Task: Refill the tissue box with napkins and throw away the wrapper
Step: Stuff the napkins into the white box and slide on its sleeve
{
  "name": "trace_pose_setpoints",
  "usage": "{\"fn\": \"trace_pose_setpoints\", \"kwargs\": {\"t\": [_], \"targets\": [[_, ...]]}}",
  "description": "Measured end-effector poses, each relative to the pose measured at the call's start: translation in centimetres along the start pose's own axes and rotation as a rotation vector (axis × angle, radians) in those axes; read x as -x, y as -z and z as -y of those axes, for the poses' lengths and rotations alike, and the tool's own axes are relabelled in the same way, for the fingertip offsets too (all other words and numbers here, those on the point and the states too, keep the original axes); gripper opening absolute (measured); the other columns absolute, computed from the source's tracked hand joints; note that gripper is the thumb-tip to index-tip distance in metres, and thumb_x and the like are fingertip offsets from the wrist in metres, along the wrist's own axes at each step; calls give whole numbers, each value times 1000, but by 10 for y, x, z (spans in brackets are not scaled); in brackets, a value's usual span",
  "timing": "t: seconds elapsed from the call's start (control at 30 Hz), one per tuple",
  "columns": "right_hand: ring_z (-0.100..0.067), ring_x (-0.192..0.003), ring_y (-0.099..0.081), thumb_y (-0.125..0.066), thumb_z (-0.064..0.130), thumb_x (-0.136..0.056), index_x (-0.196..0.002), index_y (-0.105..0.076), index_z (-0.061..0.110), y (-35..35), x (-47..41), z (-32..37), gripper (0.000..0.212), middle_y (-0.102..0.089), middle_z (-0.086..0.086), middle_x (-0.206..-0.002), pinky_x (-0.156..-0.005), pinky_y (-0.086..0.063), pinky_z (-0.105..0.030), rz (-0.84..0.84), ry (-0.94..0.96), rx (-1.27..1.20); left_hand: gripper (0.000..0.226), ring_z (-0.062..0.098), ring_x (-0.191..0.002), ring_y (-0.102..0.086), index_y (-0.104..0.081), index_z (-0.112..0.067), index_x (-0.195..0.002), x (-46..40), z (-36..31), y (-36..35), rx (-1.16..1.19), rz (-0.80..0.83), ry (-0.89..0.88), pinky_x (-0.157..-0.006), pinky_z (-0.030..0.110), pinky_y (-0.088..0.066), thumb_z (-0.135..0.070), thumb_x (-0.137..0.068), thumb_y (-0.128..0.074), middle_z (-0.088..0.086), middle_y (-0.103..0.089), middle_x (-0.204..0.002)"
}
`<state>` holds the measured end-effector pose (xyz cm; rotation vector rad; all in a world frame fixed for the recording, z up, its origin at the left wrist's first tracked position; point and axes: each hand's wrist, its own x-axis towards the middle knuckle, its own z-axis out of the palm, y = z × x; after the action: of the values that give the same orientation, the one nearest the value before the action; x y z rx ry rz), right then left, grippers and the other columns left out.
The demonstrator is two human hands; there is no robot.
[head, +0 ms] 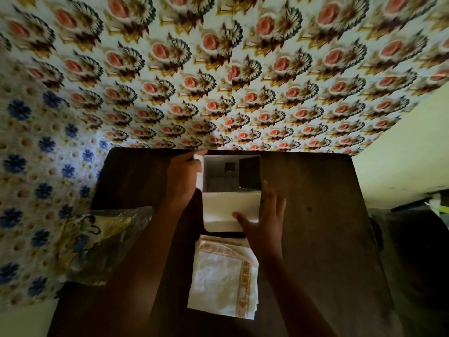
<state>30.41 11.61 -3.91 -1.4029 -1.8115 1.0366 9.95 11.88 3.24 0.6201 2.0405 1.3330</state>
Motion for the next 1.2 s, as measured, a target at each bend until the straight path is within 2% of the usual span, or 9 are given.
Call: {"fn": "trace_pose_setpoints", "kwargs": {"t": [0.07, 0.23, 0.53, 0.6, 0.7, 0.83, 0.93, 1.03, 1.2], "targets": [[-24, -142, -28, -88, 30, -71, -151, -29, 41, 6, -11, 5, 100, -22, -9, -154, -106, -47, -40, 44, 218, 231, 28, 4, -85, -56, -74, -19, -106, -4, 7, 5, -21, -29, -12, -86, 33, -46, -10, -84, -59, 1, -68, -104], [-41, -149, -6, -83, 34, -77, -142, -44, 45, 14, -36, 16, 76, -1, -18, -164, -109, -38, -54, 221, 458, 557, 48, 26, -127, -57, -52, -36, -138, -6, 36, 10, -76, -31, -104, -96, 53, -57, -26, -94, -67, 1, -54, -143], [-30, -139, -36, -91, 31, -67, -158, -11, 18, 21, -51, 12, 122, -21, -17, -155, -100, -48, -38, 113, 200, 314, 39, 28, -138, -45, -66, -6, -124, 10, 47, 8, -684, -118, -612, -121, 37, -31, -29, -97, -50, 15, -57, -142], [-39, -140, -32, -91, 39, -64, -157, -13, 22, 20, -50, 5, 123, -14, -19, -156, -101, -50, -52, 91, 138, 379, 60, 24, -143, -40, -57, -6, -138, 17, 44, 6, -644, -14, -505, -121, 25, -20, -48, -96, -53, 12, -52, -149], [-47, -148, -2, -89, 52, -59, -153, -26, 29, 18, -54, -2, 115, 8, -17, -164, -107, -31, -66, 36, 103, 503, 95, 22, -149, -34, -35, -15, -155, 21, 52, 4, -583, 140, -337, -123, 40, -30, -60, -79, -72, 4, -38, -161], [-34, -144, -30, -89, 46, -63, -138, -49, 13, 17, -66, -7, 91, -33, -13, -154, -114, -37, -56, 137, 182, 431, 101, 10, -139, -42, -28, -26, -156, 24, 52, 0, -348, 216, -241, -113, 37, -43, -27, -74, -87, 1, -46, -155], [-22, -123, -58, -88, 31, -71, -118, -64, 7, 14, -64, -2, 58, -58, -7, -135, -95, -56, -31, 145, 95, 299, 92, 18, -135, -53, -35, -28, -154, 26, 50, -3, -321, 190, -222, -105, 40, -53, -15, -77, -84, 2, -55, -148], [-5, -89, -65, -86, 31, -74, -117, -66, 10, 14, -51, 6, 52, -69, 0, -116, -67, -42, 2, 131, 58, 270, 76, 22, -125, -62, -49, -21, -146, 28, 49, 6, -289, 164, -188, -87, 14, -54, -11, -79, -83, 6, -63, -138], [-4, -89, -67, -88, 24, -73, -118, -68, 16, 6, -30, 3, 50, -74, -1, -112, -69, -51, -6, 100, -9, 122, 54, 17, -110, -67, -63, -13, -132, 50, 61, 13, -287, 94, -224, -71, -2, -50, -12, -82, -81, 4, -71, -120]]}}
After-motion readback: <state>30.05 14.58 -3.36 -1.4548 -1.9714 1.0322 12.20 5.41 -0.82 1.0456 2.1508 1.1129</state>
